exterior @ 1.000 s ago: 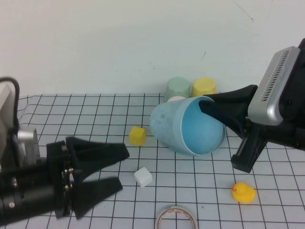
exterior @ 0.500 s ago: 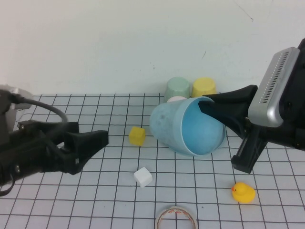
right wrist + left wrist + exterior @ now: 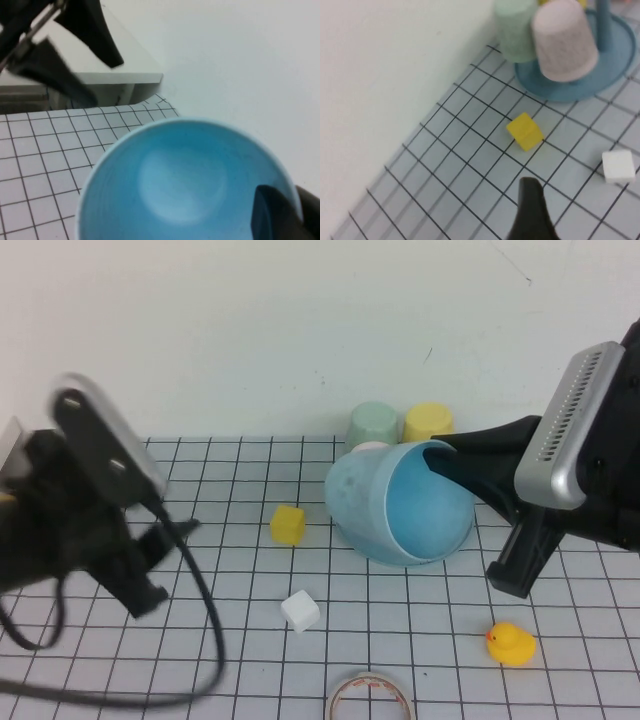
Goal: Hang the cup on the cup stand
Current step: Adjust the cup with two arms
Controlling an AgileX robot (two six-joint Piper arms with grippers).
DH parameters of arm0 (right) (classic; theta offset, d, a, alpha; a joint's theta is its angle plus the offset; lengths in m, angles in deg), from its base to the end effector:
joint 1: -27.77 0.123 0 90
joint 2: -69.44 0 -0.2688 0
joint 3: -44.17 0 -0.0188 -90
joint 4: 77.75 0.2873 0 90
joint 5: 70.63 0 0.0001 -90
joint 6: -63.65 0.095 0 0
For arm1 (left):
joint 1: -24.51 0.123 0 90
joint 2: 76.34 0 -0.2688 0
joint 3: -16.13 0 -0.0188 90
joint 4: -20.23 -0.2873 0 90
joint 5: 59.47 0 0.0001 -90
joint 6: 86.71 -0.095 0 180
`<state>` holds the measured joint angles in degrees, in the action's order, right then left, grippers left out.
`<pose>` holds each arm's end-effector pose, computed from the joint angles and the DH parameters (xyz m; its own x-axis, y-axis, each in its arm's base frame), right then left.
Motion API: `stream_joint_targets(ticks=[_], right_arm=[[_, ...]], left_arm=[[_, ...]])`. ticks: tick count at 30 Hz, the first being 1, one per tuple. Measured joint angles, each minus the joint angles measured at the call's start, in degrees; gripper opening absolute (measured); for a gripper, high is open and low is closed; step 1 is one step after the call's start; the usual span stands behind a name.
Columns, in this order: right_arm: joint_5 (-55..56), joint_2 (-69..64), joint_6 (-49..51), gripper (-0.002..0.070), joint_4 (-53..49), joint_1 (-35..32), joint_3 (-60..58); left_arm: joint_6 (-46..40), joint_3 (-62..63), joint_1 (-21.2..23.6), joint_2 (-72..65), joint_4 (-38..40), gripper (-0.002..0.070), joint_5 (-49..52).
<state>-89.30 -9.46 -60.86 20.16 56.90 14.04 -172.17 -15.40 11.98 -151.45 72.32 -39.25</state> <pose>0.2582 0.1785 0.2855 0.0999 -0.4231 -0.9005 -0.7614 0.5501 -0.3429 0.2786 -0.0885 0.2736 -0.1380 0.5981 -0.7895 0.6361 0.6645 0.3922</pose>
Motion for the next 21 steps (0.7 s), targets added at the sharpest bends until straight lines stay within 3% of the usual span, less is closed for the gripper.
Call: stream_joint_targets(ticks=[4, 8, 16, 21], right_arm=[[0.7, 0.0, -0.1, 0.0016, 0.0, 0.0, 0.0], [1.1, 0.0, -0.1, 0.0016, 0.0, 0.0, 0.0], [1.6, 0.0, 1.9, 0.0016, 0.0, 0.0, 0.0], [2.0, 0.0, 0.6, 0.0016, 0.0, 0.0, 0.0]], left_arm=[[-1.1, 0.0, -8.2, -3.0, -6.4, 0.0421, -5.2], [1.7, -0.2, -12.0, -5.2, -5.8, 0.0419, -5.7], [11.3, -0.2, -13.0, -6.1, 17.5, 0.0413, 2.2], [20.4, -0.2, -13.1, -6.1, 34.2, 0.0359, 4.8]])
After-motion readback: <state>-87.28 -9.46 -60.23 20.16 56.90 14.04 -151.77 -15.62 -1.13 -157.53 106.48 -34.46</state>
